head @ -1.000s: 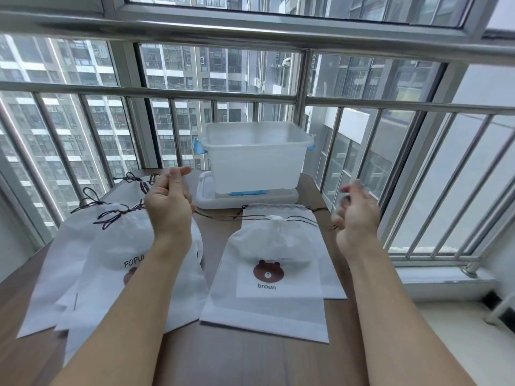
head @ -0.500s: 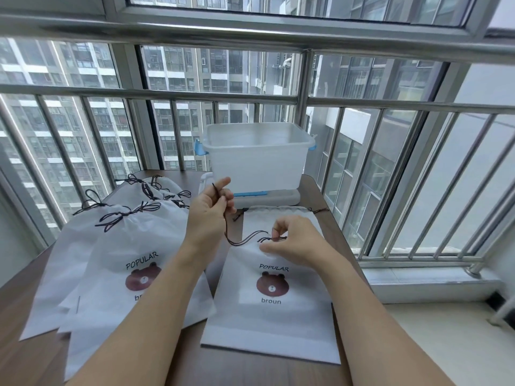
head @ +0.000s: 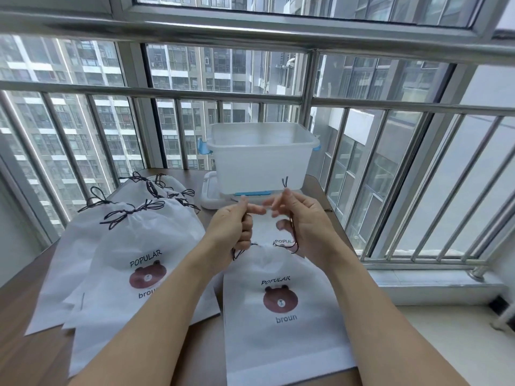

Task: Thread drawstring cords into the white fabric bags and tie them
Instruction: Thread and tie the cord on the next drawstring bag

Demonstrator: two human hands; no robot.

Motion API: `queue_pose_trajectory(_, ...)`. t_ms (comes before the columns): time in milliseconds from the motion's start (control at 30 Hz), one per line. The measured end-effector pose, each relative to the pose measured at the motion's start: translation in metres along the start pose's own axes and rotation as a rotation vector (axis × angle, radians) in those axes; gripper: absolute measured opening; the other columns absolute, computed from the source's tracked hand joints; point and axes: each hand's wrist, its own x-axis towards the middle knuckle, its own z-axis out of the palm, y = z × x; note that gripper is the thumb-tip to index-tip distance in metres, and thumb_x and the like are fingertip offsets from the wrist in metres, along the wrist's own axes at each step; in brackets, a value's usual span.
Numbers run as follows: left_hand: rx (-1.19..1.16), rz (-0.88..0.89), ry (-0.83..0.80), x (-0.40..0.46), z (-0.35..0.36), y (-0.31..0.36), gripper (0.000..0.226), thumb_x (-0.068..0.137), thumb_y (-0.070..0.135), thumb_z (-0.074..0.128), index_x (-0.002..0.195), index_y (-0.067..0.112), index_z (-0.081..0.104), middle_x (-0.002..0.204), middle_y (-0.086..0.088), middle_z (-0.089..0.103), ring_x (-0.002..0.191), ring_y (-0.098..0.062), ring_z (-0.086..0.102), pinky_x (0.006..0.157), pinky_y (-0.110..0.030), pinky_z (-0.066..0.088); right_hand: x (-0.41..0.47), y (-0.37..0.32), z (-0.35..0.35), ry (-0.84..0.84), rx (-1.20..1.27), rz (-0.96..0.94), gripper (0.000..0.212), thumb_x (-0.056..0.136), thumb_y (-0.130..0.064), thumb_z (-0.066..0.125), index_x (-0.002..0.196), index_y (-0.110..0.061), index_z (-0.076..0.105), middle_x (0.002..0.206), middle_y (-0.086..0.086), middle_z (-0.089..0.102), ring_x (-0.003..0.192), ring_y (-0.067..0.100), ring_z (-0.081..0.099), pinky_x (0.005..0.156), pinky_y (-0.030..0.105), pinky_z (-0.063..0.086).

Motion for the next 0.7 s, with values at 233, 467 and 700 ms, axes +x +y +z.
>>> queue_pose_trajectory(233, 0.178, -0.155, -0.107, -0.009, 0.012, -0.006, 0.037, 0.101, 0.014, 0.031, 0.065, 0.019, 0.036, 0.055, 0.005, 0.024, 0.045, -0.007, 0.016, 0.041, -0.017, 0.011, -0.008, 0.009, 0.017, -0.267, -0.284, -0.075, 0.034, 0.105, -0.024, 0.047, 0.11, -0.008, 0.077, 0.146, -0.005, 0.053, 0.138, 0.002, 0.044, 0.111, 0.019, 0.038)
queue_pose_trajectory(467, -0.007, -0.197, -0.355, -0.01, 0.002, -0.003, 0.023, 0.071, 0.009, 0.044, 0.091, 0.014, 0.053, 0.064, -0.002, 0.038, 0.05, -0.01, 0.02, 0.039, -0.017, 0.014, -0.005, 0.011, 0.012, -0.058, -0.262, -0.048, 0.024, 0.095, -0.023, 0.068, 0.103, -0.004, 0.079, 0.104, 0.014, 0.064, 0.081, 0.012, 0.066, 0.067, 0.021, 0.053)
queue_pose_trajectory(700, 0.06, -0.106, -0.248, -0.012, 0.008, -0.005, 0.026, 0.102, 0.03, 0.05, 0.085, 0.014, 0.062, 0.063, -0.004, 0.046, 0.049, -0.007, 0.024, 0.039, -0.015, 0.016, -0.002, 0.016, 0.001, -0.101, -0.256, -0.015, 0.027, 0.089, 0.004, 0.068, 0.113, -0.006, 0.075, 0.115, 0.025, 0.067, 0.085, 0.022, 0.068, 0.073, 0.023, 0.053)
